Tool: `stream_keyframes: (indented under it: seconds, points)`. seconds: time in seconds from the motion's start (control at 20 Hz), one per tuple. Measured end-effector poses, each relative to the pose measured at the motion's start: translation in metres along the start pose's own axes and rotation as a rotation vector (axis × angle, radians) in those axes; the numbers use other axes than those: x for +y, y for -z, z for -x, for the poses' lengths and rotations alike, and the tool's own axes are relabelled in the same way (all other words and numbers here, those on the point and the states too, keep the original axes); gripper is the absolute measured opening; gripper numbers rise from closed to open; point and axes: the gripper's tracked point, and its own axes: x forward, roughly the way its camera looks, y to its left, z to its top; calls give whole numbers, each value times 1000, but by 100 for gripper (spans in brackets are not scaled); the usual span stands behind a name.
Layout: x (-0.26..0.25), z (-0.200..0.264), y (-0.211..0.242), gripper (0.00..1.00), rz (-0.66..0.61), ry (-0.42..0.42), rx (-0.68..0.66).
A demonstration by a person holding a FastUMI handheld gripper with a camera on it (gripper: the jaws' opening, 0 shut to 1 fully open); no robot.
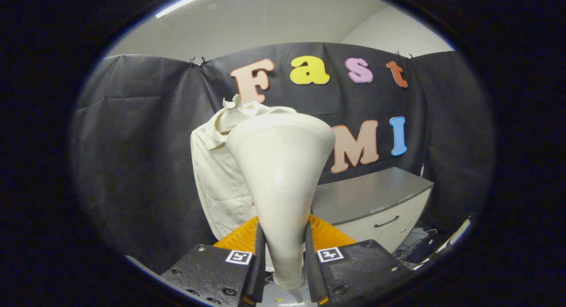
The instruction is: Iron the clothes twice with a garment steamer, once on the left side and once on the right side.
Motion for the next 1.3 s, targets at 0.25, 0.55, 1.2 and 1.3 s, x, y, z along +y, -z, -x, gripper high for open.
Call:
stream_keyframes:
  seconds: [0.25,0.55,1.2,1.3]
  points:
    - [-14,4,-1,39,32,-45,-6]
    - [-39,7,3,39,44,-80,0]
    - [-108,32,22,39,24,-71,16]
    - [-120,36,27,39,7,-59,24]
